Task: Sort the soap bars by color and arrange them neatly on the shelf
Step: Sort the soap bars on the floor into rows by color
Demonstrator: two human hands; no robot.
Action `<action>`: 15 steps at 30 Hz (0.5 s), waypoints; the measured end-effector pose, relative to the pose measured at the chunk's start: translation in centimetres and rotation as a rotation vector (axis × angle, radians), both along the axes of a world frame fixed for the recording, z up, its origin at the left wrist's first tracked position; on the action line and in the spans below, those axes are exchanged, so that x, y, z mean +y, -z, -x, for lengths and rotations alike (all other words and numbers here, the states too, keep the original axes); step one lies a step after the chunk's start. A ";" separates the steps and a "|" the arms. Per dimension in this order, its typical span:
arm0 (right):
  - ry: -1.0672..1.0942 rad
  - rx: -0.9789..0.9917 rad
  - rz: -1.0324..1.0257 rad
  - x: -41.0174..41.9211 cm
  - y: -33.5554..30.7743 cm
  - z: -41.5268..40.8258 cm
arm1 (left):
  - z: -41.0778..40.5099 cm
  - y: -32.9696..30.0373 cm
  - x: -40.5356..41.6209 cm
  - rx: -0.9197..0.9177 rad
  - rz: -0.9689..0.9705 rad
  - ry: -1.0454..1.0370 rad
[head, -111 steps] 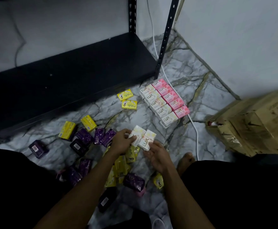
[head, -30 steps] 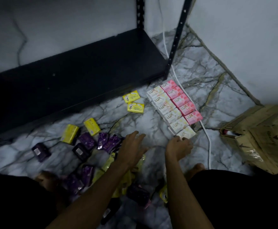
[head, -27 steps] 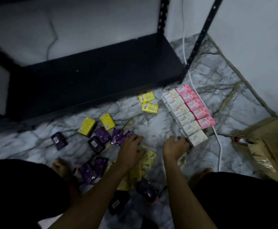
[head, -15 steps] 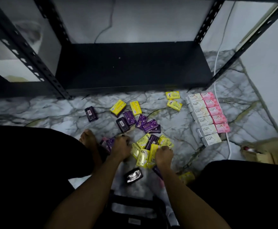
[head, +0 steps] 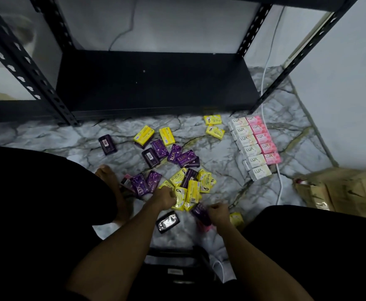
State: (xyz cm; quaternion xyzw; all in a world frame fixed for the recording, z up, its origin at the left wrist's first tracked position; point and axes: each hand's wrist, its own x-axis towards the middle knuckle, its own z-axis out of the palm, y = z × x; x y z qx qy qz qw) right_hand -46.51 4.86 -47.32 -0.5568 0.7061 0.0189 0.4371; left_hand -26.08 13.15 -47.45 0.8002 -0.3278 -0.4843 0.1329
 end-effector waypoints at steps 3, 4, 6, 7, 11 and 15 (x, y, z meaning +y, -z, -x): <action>-0.197 0.179 -0.032 1.1 0.8 1.1 | 0.5 1.5 1.4 -0.055 0.003 -0.004; -0.268 0.228 -0.032 1.5 1.2 1.4 | 0.6 1.8 1.8 -0.073 0.012 -0.014; -0.333 0.234 -0.005 2.1 1.9 1.7 | 0.6 1.5 1.9 -0.124 0.064 -0.061; -0.338 0.221 0.026 2.2 2.1 1.7 | 0.6 1.3 1.9 -0.164 0.106 -0.105; -0.252 0.150 0.101 1.9 2.0 1.2 | -1.0 -0.3 1.8 -0.446 0.177 -0.344; -0.139 0.052 0.076 -0.2 2.3 1.4 | -3.8 1.9 3.0 -0.358 0.105 -0.478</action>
